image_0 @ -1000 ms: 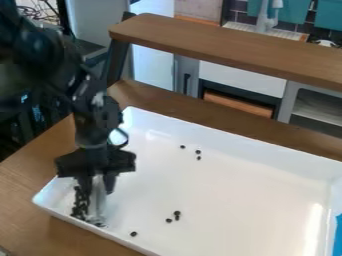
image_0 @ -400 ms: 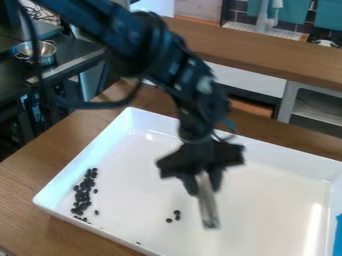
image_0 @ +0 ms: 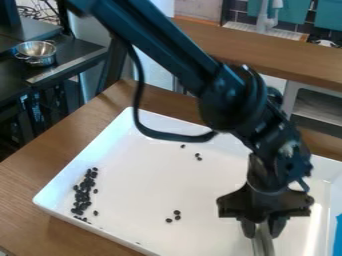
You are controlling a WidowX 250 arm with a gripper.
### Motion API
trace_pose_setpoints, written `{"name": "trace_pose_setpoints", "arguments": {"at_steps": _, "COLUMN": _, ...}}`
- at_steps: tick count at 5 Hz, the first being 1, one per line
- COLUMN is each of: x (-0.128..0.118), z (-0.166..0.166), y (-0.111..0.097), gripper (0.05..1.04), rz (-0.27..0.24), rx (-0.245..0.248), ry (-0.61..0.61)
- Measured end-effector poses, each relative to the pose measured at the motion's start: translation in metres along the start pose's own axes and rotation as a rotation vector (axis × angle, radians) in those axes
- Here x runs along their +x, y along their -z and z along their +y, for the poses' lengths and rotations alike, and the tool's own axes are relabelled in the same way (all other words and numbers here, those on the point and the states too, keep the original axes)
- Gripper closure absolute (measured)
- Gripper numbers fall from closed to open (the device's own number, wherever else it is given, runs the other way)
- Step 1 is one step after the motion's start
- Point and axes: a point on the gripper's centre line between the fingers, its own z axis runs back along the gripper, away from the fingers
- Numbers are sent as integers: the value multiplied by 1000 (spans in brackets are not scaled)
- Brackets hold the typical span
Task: Sweep into pile
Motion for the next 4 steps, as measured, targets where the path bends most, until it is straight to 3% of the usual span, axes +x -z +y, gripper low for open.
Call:
{"name": "trace_pose_setpoints", "arguments": {"at_steps": 2, "x": -11, "z": 0, "y": 10, "gripper": 732, "rz": -33, "rx": -28, "ry": 78}}
{"name": "trace_pose_setpoints", "arguments": {"at_steps": 3, "x": -17, "z": 13, "y": 6, "gripper": 732, "rz": -36, "rx": -29, "ry": 117}}
{"name": "trace_pose_setpoints", "arguments": {"at_steps": 4, "x": -8, "z": 35, "y": 4, "gripper": 732, "rz": -47, "rx": -16, "ry": 121}}
